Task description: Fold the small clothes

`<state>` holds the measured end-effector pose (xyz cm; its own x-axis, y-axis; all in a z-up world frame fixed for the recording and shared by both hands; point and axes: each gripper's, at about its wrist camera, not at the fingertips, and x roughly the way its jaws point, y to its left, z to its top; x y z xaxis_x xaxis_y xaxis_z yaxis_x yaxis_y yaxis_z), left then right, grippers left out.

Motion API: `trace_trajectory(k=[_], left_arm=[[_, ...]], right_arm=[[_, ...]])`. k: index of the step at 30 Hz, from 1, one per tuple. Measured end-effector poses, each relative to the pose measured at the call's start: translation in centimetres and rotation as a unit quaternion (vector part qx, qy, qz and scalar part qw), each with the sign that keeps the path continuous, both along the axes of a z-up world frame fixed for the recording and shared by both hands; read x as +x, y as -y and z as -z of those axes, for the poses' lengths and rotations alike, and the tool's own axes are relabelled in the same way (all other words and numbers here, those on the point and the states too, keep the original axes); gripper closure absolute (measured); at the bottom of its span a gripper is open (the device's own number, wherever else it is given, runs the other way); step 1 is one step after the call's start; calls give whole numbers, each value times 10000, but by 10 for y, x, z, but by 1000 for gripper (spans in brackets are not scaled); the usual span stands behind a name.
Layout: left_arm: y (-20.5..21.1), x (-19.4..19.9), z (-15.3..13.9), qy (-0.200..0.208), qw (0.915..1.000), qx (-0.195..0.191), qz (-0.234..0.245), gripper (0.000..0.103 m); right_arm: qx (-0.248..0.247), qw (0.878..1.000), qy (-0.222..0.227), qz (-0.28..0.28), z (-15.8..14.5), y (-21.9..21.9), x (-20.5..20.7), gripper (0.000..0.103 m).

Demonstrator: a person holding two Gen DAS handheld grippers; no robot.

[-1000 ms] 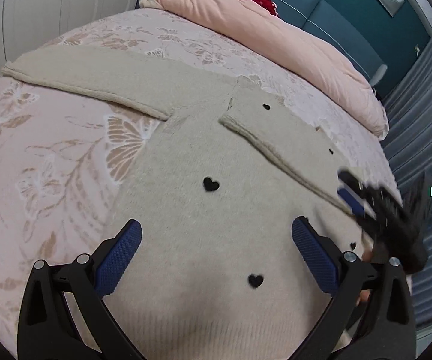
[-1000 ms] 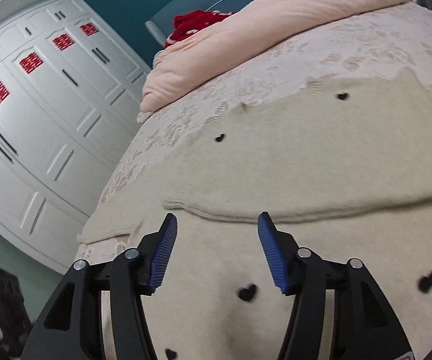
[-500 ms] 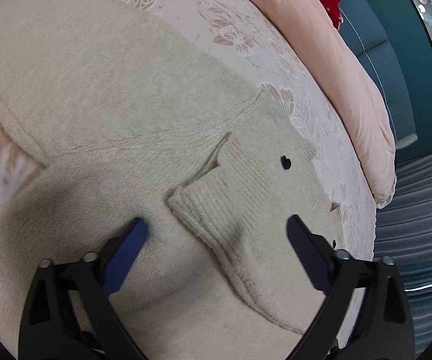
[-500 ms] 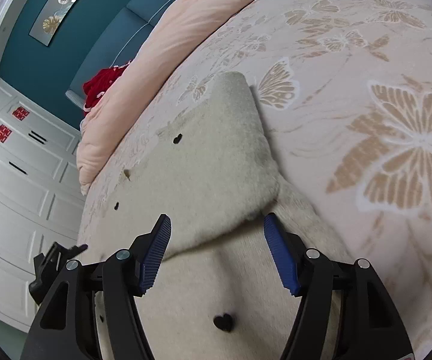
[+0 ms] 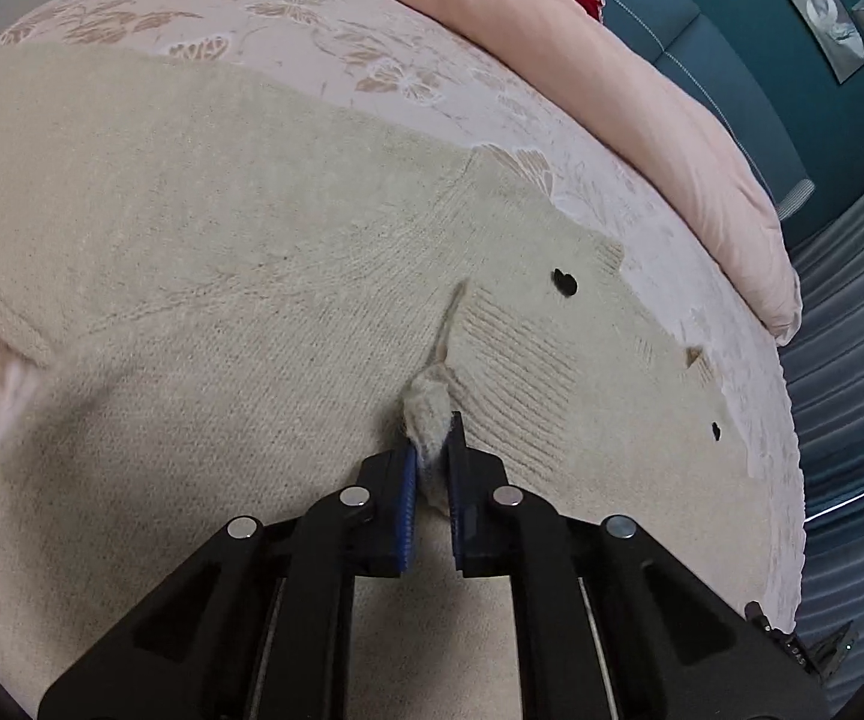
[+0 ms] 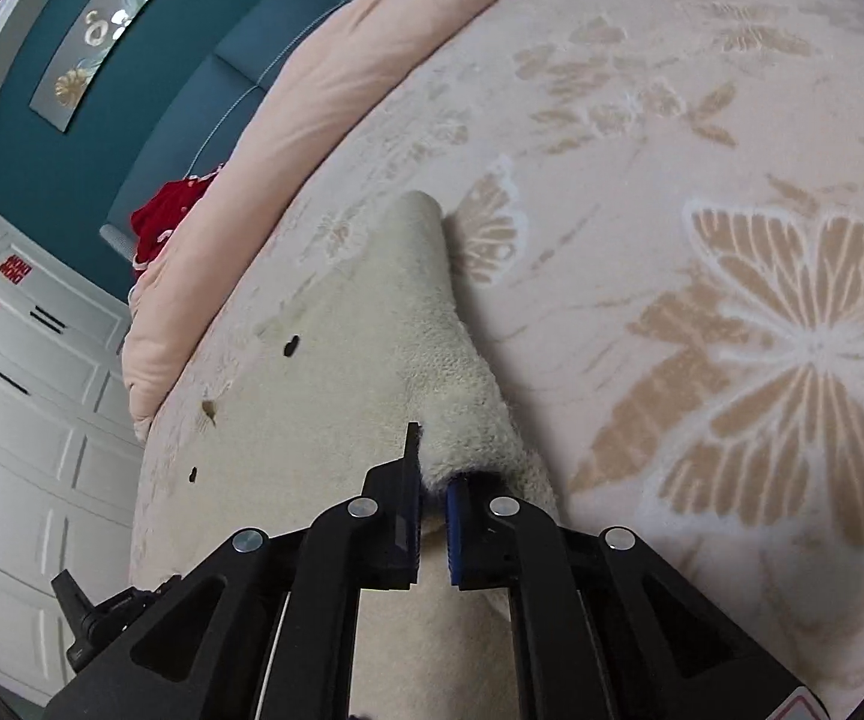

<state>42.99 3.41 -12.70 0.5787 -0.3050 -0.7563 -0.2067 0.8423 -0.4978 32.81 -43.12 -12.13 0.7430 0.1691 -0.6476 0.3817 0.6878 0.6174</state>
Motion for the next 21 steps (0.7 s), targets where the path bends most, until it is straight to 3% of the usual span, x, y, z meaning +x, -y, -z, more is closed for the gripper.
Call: trace_trajectory(k=[4, 5, 6, 8, 12, 16, 20, 21], left_arm=[[-1, 0, 2, 78, 9999, 49, 62, 92], [0, -1, 3, 149, 9997, 120, 127, 92], [1, -3, 4, 240, 9993, 205, 199, 91], [4, -9, 6, 501, 9977, 365, 289, 91], [0, -15, 12, 734, 9970, 189, 178, 91], [-5, -17, 17, 851, 9962, -46, 168, 91], [-2, -18, 19, 956, 9952, 53, 177, 91], [-1, -18, 19, 966, 9951, 96, 184, 91]], right_arm=[[-876, 9954, -362, 171, -22, -14, -19, 92], [-1331, 9898, -398, 323, -31, -22, -26, 83], [-1822, 9819, -356, 377, -42, -35, -29, 83], [-2284, 9735, -55, -97, -59, -65, -21, 81], [-2152, 9644, 121, -1531, -58, -136, 32, 80], [-2104, 9381, -7, -2753, -37, -232, 96, 80], [-1841, 9270, -325, -3252, -10, -283, 145, 80], [-1874, 9256, -405, -3263, -6, -285, 153, 89]])
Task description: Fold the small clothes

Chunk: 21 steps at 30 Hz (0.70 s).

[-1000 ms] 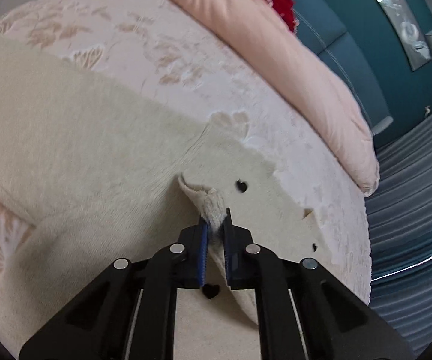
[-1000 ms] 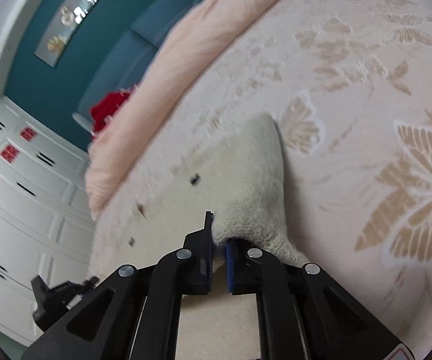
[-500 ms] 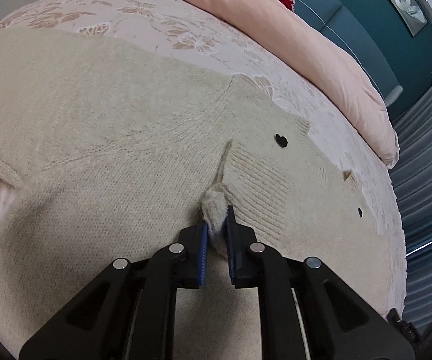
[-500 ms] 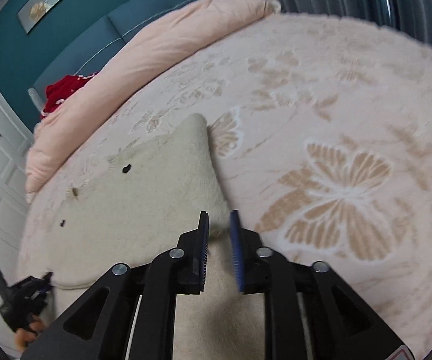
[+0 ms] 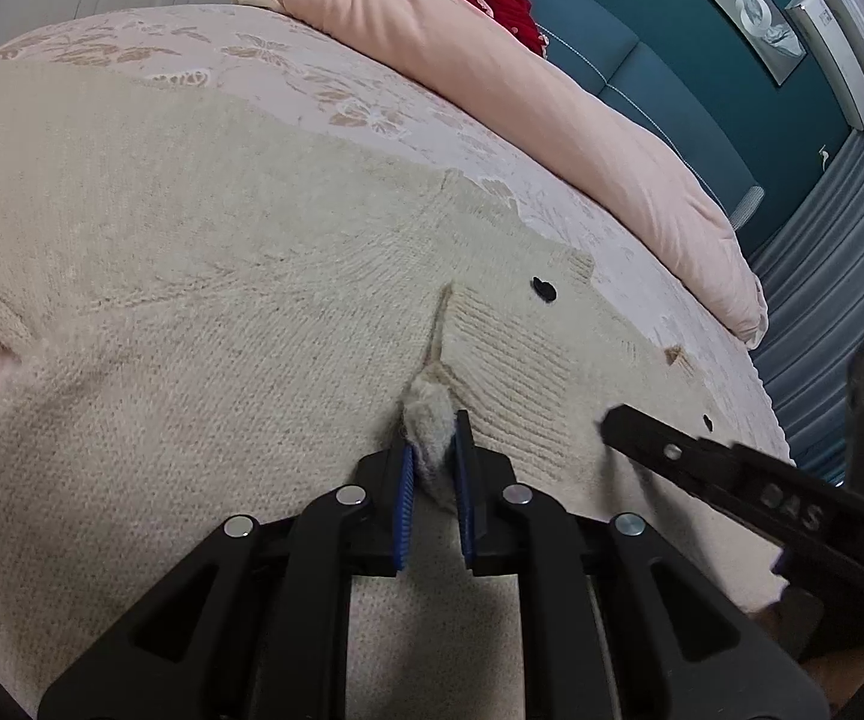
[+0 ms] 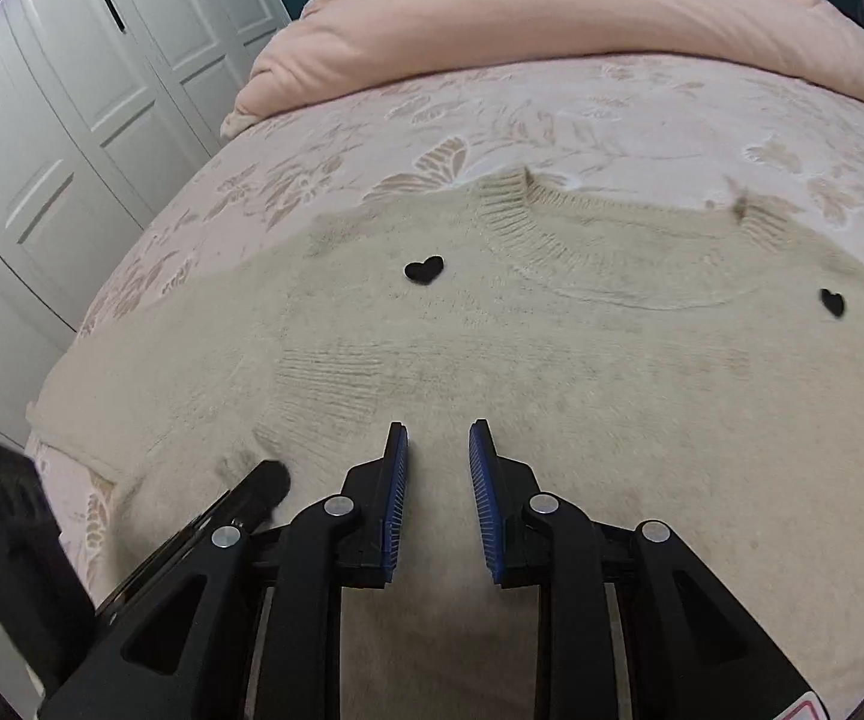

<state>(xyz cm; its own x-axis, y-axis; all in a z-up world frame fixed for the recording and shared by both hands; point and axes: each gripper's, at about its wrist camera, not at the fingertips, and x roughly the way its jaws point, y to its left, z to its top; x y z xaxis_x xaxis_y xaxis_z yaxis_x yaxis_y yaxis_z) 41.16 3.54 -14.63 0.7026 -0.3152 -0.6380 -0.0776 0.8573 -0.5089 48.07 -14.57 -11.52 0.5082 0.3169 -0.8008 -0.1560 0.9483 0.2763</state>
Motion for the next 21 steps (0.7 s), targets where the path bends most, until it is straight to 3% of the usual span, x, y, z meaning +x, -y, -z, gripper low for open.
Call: trace_trajectory(k=[2, 5, 6, 8, 11, 14, 15, 16, 17, 18, 19, 21], left_arm=[[0, 0, 1, 20, 10000, 17, 4, 91], [0, 0, 4, 60, 10000, -1, 11, 91], [0, 0, 5, 66, 10000, -9, 9, 91], [0, 0, 5, 69, 10000, 1, 5, 91], [0, 1, 3, 15, 10000, 2, 1, 91], [-2, 4, -3, -155, 9997, -160, 34, 88], [-4, 6, -5, -257, 9994, -227, 25, 87], [-5, 8, -7, -349, 9990, -263, 2, 87], [-4, 10, -10, -450, 9987, -249, -29, 88], [-2, 13, -14, -533, 9984, -155, -62, 89], [2, 15, -20, -560, 9984, -12, -66, 95], [8, 16, -41, -336, 9994, 102, -18, 96]], right_arm=[[-24, 10000, 64, 40, 1, 19, 10, 93], [-38, 9980, 139, 622, -2, 87, 14, 93], [-113, 9952, 146, 956, -4, 115, 11, 84], [-481, 9843, 168, 1690, -10, 168, -5, 82], [44, 9740, 239, 2252, -21, 228, -57, 72], [-70, 9681, 351, 2482, -24, 249, -113, 34], [-264, 9635, 375, 2637, -21, 253, -126, 26], [-375, 9600, 350, 2752, -16, 256, -133, 26], [-314, 9607, 183, 2752, -6, 262, -133, 30], [-101, 9638, -51, 2664, 4, 266, -129, 61], [215, 9679, -216, 2496, 11, 267, -124, 82], [353, 9680, -13, 2484, -2, 264, -120, 88]])
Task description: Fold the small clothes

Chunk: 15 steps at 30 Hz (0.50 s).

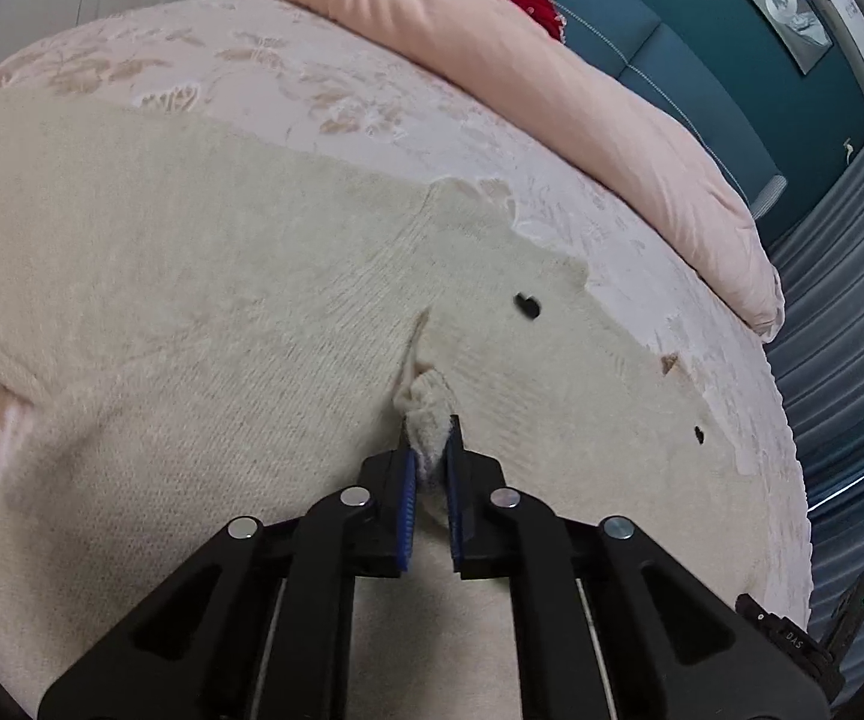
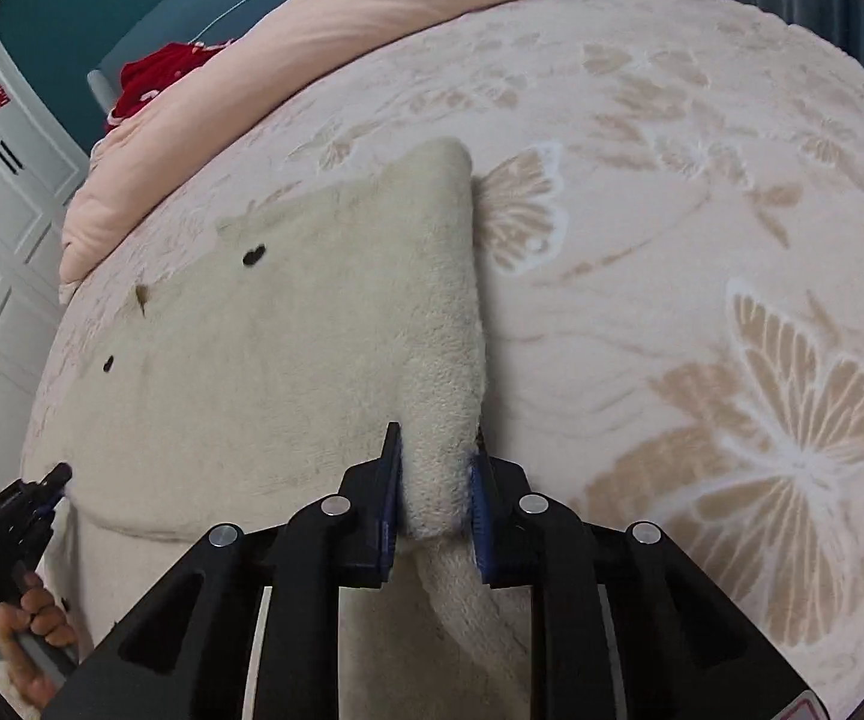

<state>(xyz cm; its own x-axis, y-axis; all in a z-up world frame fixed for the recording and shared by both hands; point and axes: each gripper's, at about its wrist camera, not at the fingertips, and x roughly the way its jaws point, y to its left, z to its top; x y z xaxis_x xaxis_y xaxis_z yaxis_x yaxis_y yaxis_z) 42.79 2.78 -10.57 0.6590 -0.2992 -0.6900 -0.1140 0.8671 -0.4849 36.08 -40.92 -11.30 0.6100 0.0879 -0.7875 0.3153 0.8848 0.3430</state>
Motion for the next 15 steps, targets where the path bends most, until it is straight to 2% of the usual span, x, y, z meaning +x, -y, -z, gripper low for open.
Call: trace_trajectory(k=[2, 3, 4, 6, 7, 8, 9, 11, 12, 14, 15], left_arm=[[2, -2, -24, 369, 9993, 51, 24, 97], [1, -3, -28, 475, 9988, 149, -14, 97], [1, -3, -24, 445, 9984, 339, -41, 96], [3, 4, 10, -95, 9970, 766, 87, 96], [4, 3, 26, -239, 9949, 963, 181, 96], [3, -3, 27, -14, 9950, 984, 185, 95], [1, -5, 24, -17, 9961, 879, 106, 95], [-7, -7, 21, -99, 9983, 567, 14, 92], [-12, -11, 18, -115, 9990, 422, 9, 86], [-29, -25, 10, -113, 9995, 268, -115, 59], [-43, -37, 6, -76, 9993, 263, -250, 35]], right_arm=[[23, 9978, 655, 35, -32, 0, -7, 89], [26, 9966, 819, 100, -39, 3, -12, 89], [31, 9967, 791, 198, -33, 9, -14, 89], [103, 9996, 55, 253, 8, 18, -7, 88], [88, 9995, -195, 229, 27, 18, -7, 88], [20, 9997, 0, 241, 25, 18, -13, 88], [-9, 9996, -3, 275, 17, 16, -14, 82], [-82, 9990, -31, 432, 1, 11, -18, 78], [-260, 9985, 15, 484, -10, 5, -24, 75], [-613, 9969, 284, 406, -33, -14, -46, 72], [-667, 9968, 343, 279, -39, -26, -57, 71]])
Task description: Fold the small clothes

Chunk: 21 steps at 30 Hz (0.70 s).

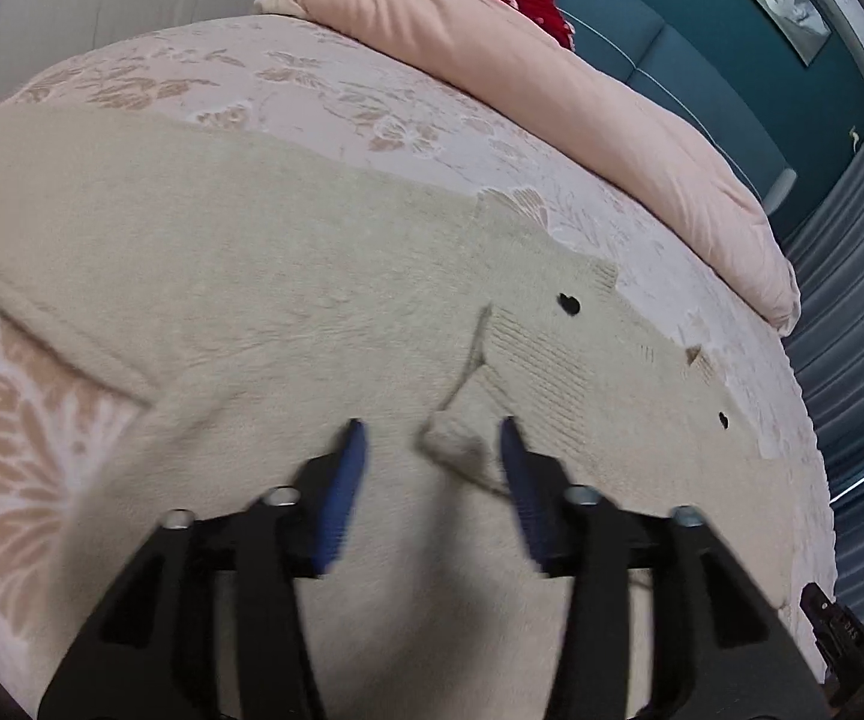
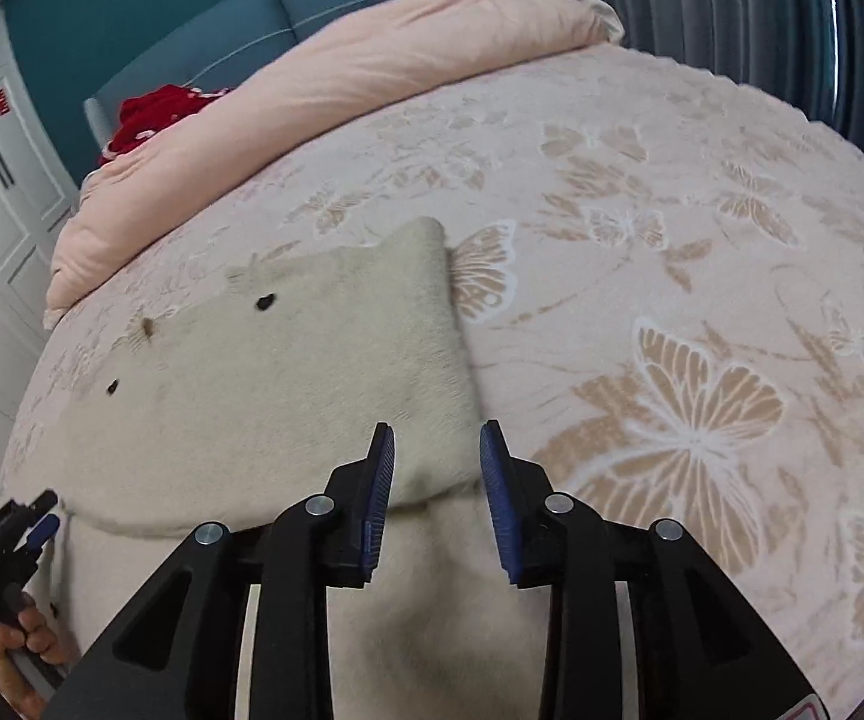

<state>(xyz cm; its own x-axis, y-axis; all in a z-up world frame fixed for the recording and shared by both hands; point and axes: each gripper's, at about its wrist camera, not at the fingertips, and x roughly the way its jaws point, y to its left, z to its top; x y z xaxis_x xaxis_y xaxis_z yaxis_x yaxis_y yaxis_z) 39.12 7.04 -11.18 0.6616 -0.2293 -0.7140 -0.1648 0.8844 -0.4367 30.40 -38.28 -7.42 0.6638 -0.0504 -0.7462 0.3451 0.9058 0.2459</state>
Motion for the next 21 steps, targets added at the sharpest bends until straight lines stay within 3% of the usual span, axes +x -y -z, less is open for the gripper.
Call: trace_trajectory(k=[1, 3, 6, 11, 14, 15, 16, 17, 18, 19, 21], left_arm=[[-16, -12, -3, 47, 9999, 16, -159, 22], [-57, -32, -6, 60, 9989, 50, -464, 18], [-141, -49, -7, -122, 9924, 200, -1204, 16], [-287, -49, -18, -207, 9627, 556, -2642, 16], [-355, -38, -13, -453, 9423, 567, -3269, 16], [-371, -37, -8, -551, 9386, 379, -3384, 19], [-384, -34, -2, -671, 9359, 203, -3452, 30], [-391, -31, 1, -748, 9341, 178, -3486, 34], [-392, -28, 0, -754, 9342, 289, -3475, 46], [-393, -23, -1, -767, 9389, 337, -3339, 68], [-392, -12, -1, -844, 9505, 210, -2982, 92]], right_arm=[[-51, 9999, 3, -143, -5, -16, -12, 68], [-118, 9985, -20, -526, -5, -49, -37, 57], [-421, 9922, -241, -1145, 4, -110, -74, 55], [-227, 9831, -480, -1754, 23, -180, -117, 40], [-499, 9777, -768, -1890, 40, -208, -122, 35], [-632, 9776, -767, -1855, 43, -213, -123, 31], [-703, 9777, -735, -1839, 45, -216, -124, 29], [-749, 9775, -739, -1829, 47, -218, -124, 26], [-780, 9773, -749, -1820, 48, -218, -122, 23], [-800, 9770, -745, -1831, 49, -219, -121, 21], [-777, 9769, -753, -1842, 51, -219, -120, 17]])
